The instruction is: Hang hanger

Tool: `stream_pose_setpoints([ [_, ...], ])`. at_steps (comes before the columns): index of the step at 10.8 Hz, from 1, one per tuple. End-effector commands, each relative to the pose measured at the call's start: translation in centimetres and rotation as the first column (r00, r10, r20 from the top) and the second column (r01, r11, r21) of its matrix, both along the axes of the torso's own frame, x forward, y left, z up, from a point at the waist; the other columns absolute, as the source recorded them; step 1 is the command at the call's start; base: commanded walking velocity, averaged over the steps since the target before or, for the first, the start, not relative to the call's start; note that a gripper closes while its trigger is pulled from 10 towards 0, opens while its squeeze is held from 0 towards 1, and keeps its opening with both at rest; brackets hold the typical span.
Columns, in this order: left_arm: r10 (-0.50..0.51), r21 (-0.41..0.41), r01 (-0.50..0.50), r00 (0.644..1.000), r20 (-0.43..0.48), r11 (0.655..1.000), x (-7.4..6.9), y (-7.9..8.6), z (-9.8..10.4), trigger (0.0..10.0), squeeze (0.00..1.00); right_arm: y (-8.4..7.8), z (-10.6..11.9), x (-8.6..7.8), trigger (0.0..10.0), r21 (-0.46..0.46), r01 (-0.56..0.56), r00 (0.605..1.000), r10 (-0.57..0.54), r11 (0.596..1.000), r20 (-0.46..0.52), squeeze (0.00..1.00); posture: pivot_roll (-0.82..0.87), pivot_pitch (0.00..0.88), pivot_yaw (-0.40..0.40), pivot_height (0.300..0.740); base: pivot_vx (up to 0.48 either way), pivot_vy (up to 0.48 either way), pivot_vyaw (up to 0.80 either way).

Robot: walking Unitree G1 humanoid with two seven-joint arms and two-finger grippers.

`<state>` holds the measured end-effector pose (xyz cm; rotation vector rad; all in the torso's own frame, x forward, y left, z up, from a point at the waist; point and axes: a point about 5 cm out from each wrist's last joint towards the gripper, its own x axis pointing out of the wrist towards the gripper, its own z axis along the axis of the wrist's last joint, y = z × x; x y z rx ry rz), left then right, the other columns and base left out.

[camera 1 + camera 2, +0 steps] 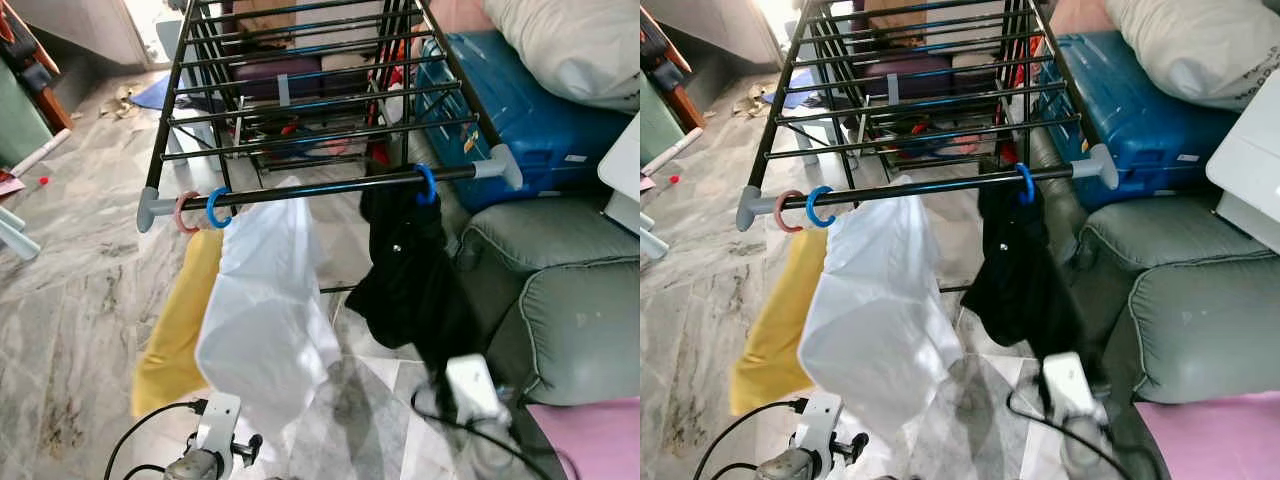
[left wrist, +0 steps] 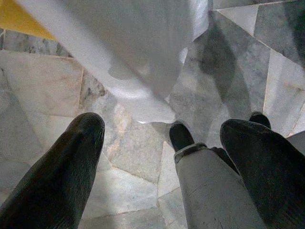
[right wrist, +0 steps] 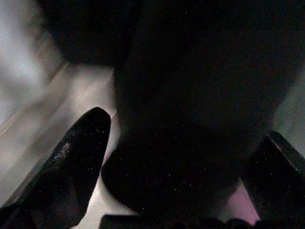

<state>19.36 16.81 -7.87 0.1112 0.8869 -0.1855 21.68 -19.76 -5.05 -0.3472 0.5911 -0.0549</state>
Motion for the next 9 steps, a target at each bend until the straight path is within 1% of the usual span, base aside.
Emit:
stream_pose_setpoints([
  [1,0.003,0.021,-0.002,1.0,-0.02,1.0,-0.3,0.5,-0.2,10.0,0.0,0.5,-1.3,-1.4,10.0,0.097,0.05,0.994,-0.04,0.994,-0.099,1.0,-0.09,0.039,0.089,0.74,0.0,0.0,0.0],
  [2,0.007,0.027,-0.006,1.0,-0.028,1.0,-0.5,0.6,-0.2,10.0,0.0,1.1,-2.6,-2.6,10.0,0.204,0.114,0.97,-0.065,0.972,-0.235,1.0,-0.09,0.027,0.086,0.74,0.0,0.0,0.0],
  [3,0.007,0.037,-0.006,0.999,-0.037,0.999,-0.6,0.6,-0.3,10.0,0.0,1.8,-3.4,-3.6,10.0,0.226,0.055,0.943,0.024,0.972,-0.331,1.0,-0.1,0.017,0.085,0.74,0.0,0.0,0.0],
  [4,0.009,0.036,-0.007,0.999,-0.038,0.999,-0.5,0.4,-0.3,10.0,0.0,1.3,-4.0,-4.8,10.0,0.196,-0.014,0.899,0.098,0.981,-0.427,0.94,-0.1,0.008,0.082,0.74,0.0,0.0,0.0],
  [5,0.005,0.037,-0.004,0.999,-0.038,0.999,-0.5,0.3,-0.3,10.0,0.0,0.9,-4.4,-5.7,10.0,0.164,-0.073,0.865,0.144,0.984,-0.48,0.87,-0.09,0.005,0.078,0.74,0.0,0.0,0.0],
  [6,0.006,0.033,-0.005,0.999,-0.034,0.999,-0.3,0.2,-0.3,10.0,0.0,1.0,-4.5,-6.0,10.0,0.188,-0.106,0.844,0.188,0.976,-0.502,0.59,-0.09,0.003,0.073,0.74,0.0,0.0,0.0],
  [7,0.006,0.037,-0.004,0.999,-0.033,0.999,-0.3,0.1,-0.2,10.0,0.0,1.2,-4.5,-5.9,10.0,0.199,-0.107,0.843,0.195,0.974,-0.502,0.31,-0.09,0.003,0.072,0.74,0.0,0.0,0.0],
  [8,0.008,0.038,-0.007,0.999,-0.033,0.999,-0.3,0.1,-0.3,10.0,0.0,1.8,-4.7,-6.1,10.0,0.205,-0.104,0.839,0.196,0.973,-0.507,0.22,-0.09,0.006,0.071,0.74,0.0,0.0,0.0],
  [9,0.011,0.041,-0.009,0.999,-0.041,0.999,-0.5,0.3,-0.4,10.0,0.0,2.6,-4.8,-6.1,10.0,0.209,-0.108,0.835,0.203,0.972,-0.511,0.24,-0.09,0.007,0.072,0.74,0.0,0.0,0.0],
])
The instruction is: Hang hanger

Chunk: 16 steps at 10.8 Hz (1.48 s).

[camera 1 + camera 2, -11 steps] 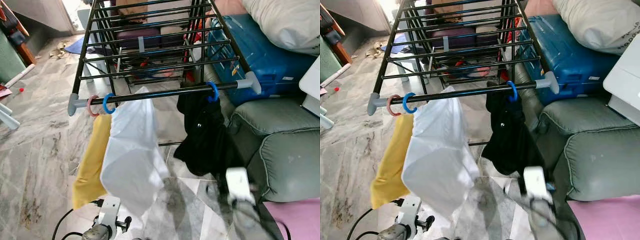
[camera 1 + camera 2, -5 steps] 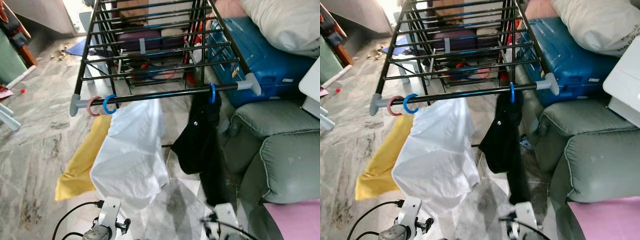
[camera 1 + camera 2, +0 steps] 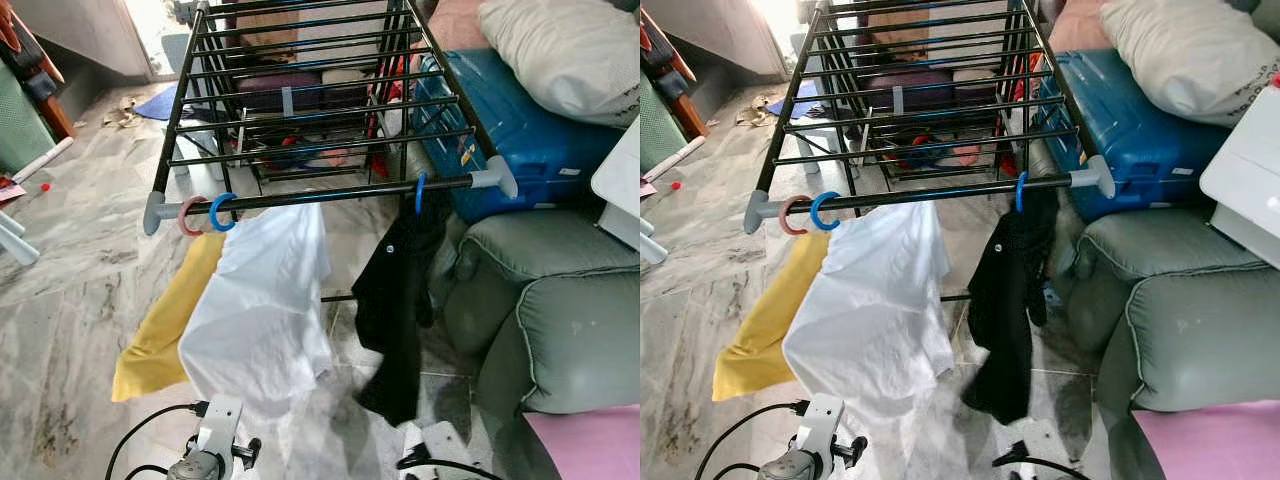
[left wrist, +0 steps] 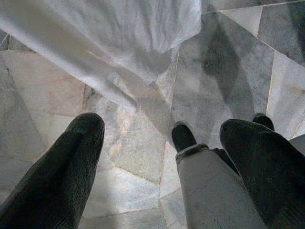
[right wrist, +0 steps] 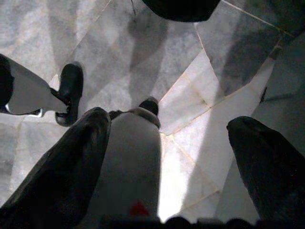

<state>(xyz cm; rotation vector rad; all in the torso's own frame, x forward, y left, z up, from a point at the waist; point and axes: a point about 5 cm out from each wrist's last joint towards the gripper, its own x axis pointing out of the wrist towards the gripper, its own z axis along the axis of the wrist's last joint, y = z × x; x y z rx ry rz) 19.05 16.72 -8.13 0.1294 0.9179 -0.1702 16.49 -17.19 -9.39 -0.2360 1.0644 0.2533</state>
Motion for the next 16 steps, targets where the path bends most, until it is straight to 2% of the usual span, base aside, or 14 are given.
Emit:
stream_pose_setpoints([
  [1,0.005,0.019,-0.005,1.0,-0.019,1.0,-0.4,0.5,-0.2,10.0,0.0,0.7,-0.5,-0.9,10.0,-0.002,-0.011,0.999,0.011,1.0,-0.047,0.24,-0.09,0.007,0.072,0.74,0.0,0.0,0.0],
  [2,0.007,0.024,-0.006,1.0,-0.026,1.0,-0.5,0.7,-0.2,10.0,0.0,1.4,-0.4,-0.6,10.0,0.004,-0.006,0.999,0.006,1.0,-0.04,0.23,-0.09,0.008,0.075,0.74,0.0,0.0,0.0],
  [3,0.006,0.029,-0.006,1.0,-0.029,1.0,-0.5,0.9,-0.2,10.0,0.0,1.9,-0.1,0.2,10.0,0.002,0.008,1.0,-0.008,1.0,0.011,0.19,-0.09,0.008,0.075,0.74,0.0,0.0,0.0],
  [4,0.007,0.03,-0.007,1.0,-0.029,1.0,-0.5,0.9,-0.2,10.0,0.0,1.6,0.0,0.4,10.0,0.009,0.043,0.999,-0.043,0.999,0.02,0.0,-0.09,0.009,0.075,0.74,0.0,0.0,0.0],
  [5,0.011,0.027,-0.01,0.999,-0.031,1.0,-0.4,0.7,-0.2,10.0,0.0,-0.5,0.3,0.5,10.0,0.028,0.084,0.995,-0.085,0.996,0.054,0.0,-0.09,0.009,0.077,0.74,-0.247,0.0,0.0],
  [6,0.011,0.022,-0.01,0.999,-0.034,1.0,-0.4,0.4,-0.2,10.0,0.0,-0.6,0.5,0.9,10.0,0.041,0.079,0.994,-0.082,0.996,0.066,0.0,-0.09,0.009,0.077,0.74,-0.304,0.0,0.0],
  [9,0.007,0.02,-0.006,0.999,-0.043,1.0,-0.6,0.0,-0.4,10.0,0.0,0.2,0.8,1.6,10.0,0.051,0.061,0.994,-0.065,0.997,0.086,0.0,-0.09,0.013,0.076,0.74,-0.335,0.0,0.0],
  [10,0.007,0.022,-0.006,0.999,-0.043,1.0,-0.6,0.0,-0.4,10.0,0.0,0.5,1.0,2.1,10.0,0.076,0.086,0.991,-0.093,0.993,0.098,0.0,-0.09,0.013,0.076,0.74,-0.337,0.0,0.0],
  [12,0.005,0.023,-0.005,0.999,-0.04,1.0,-0.6,0.0,-0.4,10.0,0.0,1.1,2.0,4.2,10.0,0.139,0.138,0.977,-0.159,0.981,0.146,0.0,-0.09,0.015,0.081,0.74,-0.3,0.0,0.0],
  [13,0.005,0.022,-0.004,0.999,-0.037,1.0,-0.5,0.1,-0.3,10.0,0.0,1.4,2.3,4.7,10.0,0.146,0.13,0.975,-0.153,0.981,0.159,0.0,-0.09,0.014,0.081,0.74,-0.251,0.0,0.0],
  [14,0.005,0.016,-0.005,1.0,-0.028,1.0,-0.2,0.0,-0.2,10.0,0.0,1.8,2.5,5.1,10.0,0.159,0.12,0.974,-0.147,0.98,0.17,0.0,-0.09,0.012,0.08,0.74,0.0,0.0,0.0],
  [16,0.015,0.005,-0.015,1.0,-0.018,1.0,0.2,-0.2,0.0,10.0,0.0,2.0,2.4,4.9,10.0,0.166,0.12,0.977,-0.147,0.979,0.157,0.0,-0.09,0.009,0.078,0.74,0.0,0.0,0.0],
])
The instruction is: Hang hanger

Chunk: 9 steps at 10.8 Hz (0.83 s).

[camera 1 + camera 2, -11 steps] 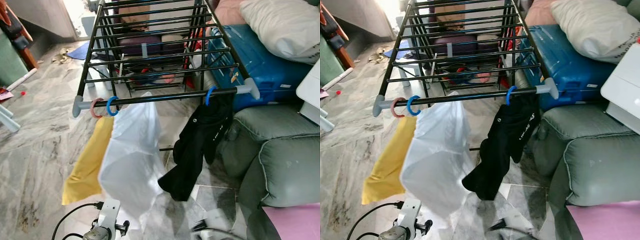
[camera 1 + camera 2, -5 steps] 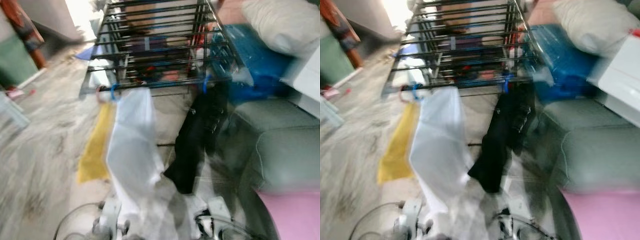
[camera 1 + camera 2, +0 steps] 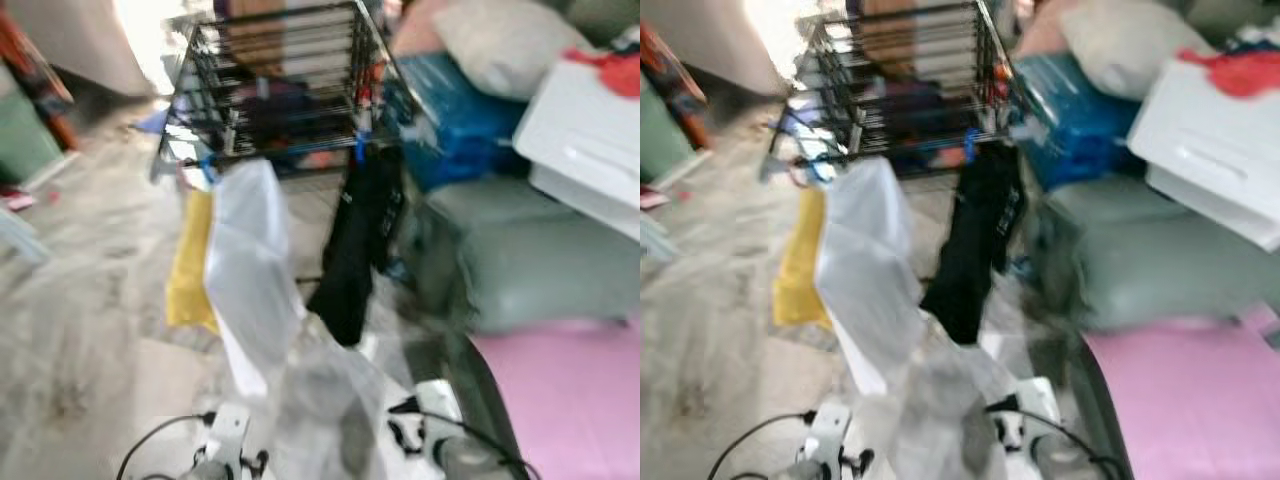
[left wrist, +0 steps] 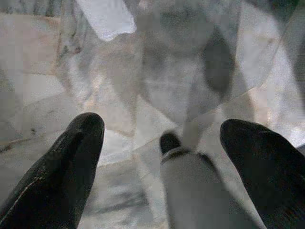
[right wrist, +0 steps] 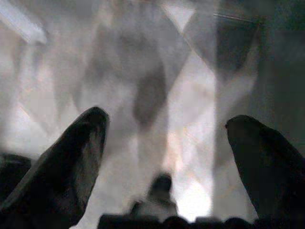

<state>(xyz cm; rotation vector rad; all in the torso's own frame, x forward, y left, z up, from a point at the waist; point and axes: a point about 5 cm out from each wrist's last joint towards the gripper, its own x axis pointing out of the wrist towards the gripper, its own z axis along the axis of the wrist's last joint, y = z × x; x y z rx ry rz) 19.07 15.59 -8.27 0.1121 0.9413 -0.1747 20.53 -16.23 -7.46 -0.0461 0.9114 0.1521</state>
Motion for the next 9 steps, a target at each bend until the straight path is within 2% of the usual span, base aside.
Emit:
stream_pose_setpoints([
  [1,0.014,0.008,-0.014,1.0,0.009,1.0,0.3,0.8,0.2,10.0,0.0,1.1,-0.2,-0.1,10.0,0.023,0.006,1.0,-0.006,1.0,-0.027,0.0,-0.09,0.008,0.076,0.74,0.0,0.454,0.0],
  [2,0.013,0.002,-0.013,1.0,0.014,1.0,0.4,0.6,0.2,10.0,0.0,1.2,-0.2,-0.1,10.0,0.086,0.136,0.99,-0.132,0.987,-0.049,0.0,-0.07,0.008,0.068,0.74,0.0,0.48,0.0],
  [4,0.018,-0.008,-0.018,1.0,0.021,1.0,0.7,0.4,0.4,10.0,0.0,2.4,0.4,1.0,10.0,0.106,0.099,0.995,-0.098,0.989,-0.015,0.0,-0.07,0.008,0.068,0.74,0.0,0.48,0.0],
  [7,0.012,-0.003,-0.012,1.0,0.029,1.0,1.0,0.6,0.6,10.0,0.0,1.9,0.6,1.3,10.0,0.076,0.127,0.992,-0.127,0.989,-0.007,0.0,-0.06,0.005,0.069,0.74,0.0,0.48,0.0],
  [8,0.007,-0.003,-0.007,0.999,0.034,1.0,1.1,0.6,0.6,10.0,0.0,0.4,0.8,1.6,10.0,0.035,0.2,0.98,-0.201,0.979,0.018,0.0,-0.06,0.004,0.068,0.74,0.0,0.48,0.0],
  [9,-0.003,0.002,0.003,0.999,0.036,1.0,1.1,0.5,0.6,10.0,0.0,-2.4,1.7,2.6,10.0,-0.071,0.292,0.953,-0.284,0.954,0.105,0.0,-0.06,0.005,0.07,0.74,0.0,0.472,0.0],
])
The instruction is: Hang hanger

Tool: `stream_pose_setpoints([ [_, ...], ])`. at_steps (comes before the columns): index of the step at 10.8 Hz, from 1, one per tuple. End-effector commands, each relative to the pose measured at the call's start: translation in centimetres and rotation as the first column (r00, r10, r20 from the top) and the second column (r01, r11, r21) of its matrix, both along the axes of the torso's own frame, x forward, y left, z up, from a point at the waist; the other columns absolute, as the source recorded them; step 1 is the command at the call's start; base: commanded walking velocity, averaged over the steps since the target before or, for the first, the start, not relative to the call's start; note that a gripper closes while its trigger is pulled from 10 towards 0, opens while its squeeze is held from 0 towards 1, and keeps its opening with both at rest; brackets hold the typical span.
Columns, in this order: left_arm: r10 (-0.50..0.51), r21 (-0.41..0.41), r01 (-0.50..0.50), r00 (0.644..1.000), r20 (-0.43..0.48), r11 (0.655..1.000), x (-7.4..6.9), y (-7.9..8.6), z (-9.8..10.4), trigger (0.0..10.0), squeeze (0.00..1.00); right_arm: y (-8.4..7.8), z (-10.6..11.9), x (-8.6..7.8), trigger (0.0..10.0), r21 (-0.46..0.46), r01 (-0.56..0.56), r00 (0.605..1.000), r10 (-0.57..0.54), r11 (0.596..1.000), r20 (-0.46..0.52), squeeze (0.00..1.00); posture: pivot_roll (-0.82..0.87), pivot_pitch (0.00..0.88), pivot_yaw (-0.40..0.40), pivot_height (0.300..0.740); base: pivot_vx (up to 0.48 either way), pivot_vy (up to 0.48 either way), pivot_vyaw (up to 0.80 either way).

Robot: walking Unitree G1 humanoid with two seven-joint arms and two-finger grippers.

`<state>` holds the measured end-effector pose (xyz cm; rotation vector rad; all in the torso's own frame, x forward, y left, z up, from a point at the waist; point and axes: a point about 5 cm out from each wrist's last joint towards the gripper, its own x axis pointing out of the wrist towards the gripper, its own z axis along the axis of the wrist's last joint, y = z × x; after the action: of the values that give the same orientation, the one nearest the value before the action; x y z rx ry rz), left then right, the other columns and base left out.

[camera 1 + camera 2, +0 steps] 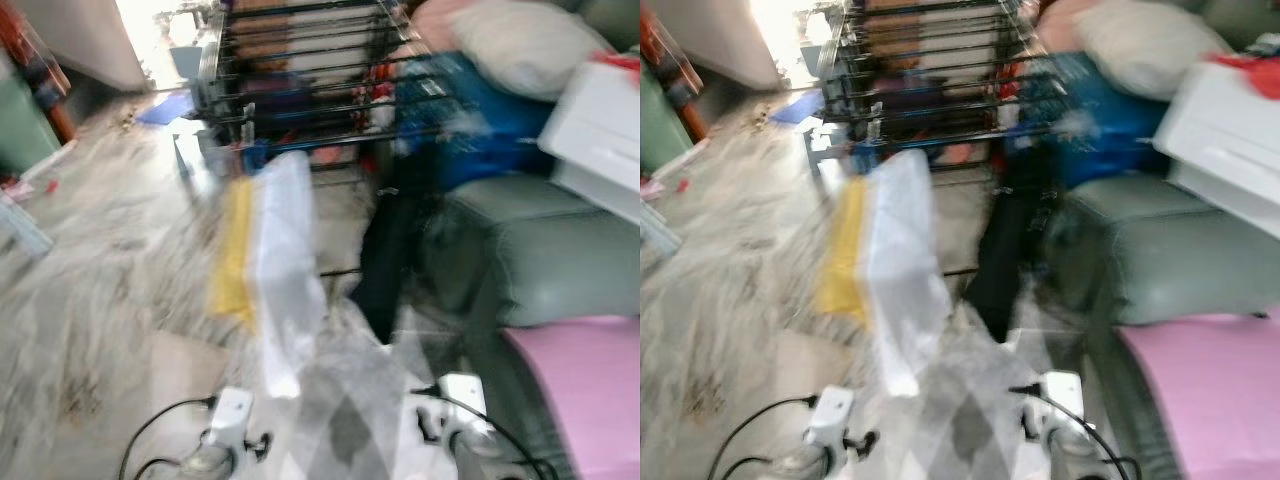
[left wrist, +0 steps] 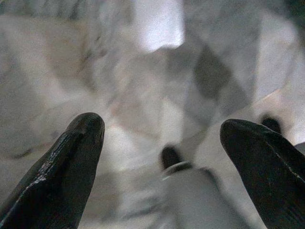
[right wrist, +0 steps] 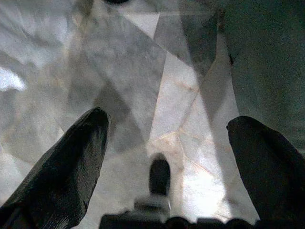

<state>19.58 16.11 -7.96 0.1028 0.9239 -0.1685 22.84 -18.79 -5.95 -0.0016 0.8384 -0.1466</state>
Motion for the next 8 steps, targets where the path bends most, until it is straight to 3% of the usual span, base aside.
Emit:
stream_pose_setpoints([
  [1,-0.015,0.009,0.014,1.0,0.017,1.0,0.6,-0.2,0.3,10.0,0.0,-0.9,0.5,0.5,10.0,-0.004,0.031,0.999,-0.031,0.999,0.031,0.0,-0.07,0.005,0.074,0.74,0.0,0.472,0.0],
  [2,-0.024,0.012,0.024,1.0,0.013,1.0,0.5,-0.5,0.2,10.0,0.0,-1.2,0.3,0.2,10.0,-0.007,0.007,1.0,-0.007,1.0,0.015,0.0,-0.07,0.004,0.075,0.74,0.0,0.42,0.0],
  [5,-0.025,0.022,0.024,0.999,0.023,0.999,0.7,-0.5,0.3,10.0,0.0,0.8,-0.8,-1.1,10.0,0.057,-0.079,0.996,0.081,0.995,-0.038,0.0,-0.07,0.003,0.074,0.74,0.0,0.082,0.0],
  [8,-0.037,0.024,0.036,0.999,0.027,0.999,1.0,-0.6,0.5,10.0,0.0,2.0,-1.3,-1.8,10.0,0.086,-0.136,0.988,0.141,0.987,-0.059,0.0,-0.06,0.006,0.074,0.74,-0.092,-0.089,0.68],
])
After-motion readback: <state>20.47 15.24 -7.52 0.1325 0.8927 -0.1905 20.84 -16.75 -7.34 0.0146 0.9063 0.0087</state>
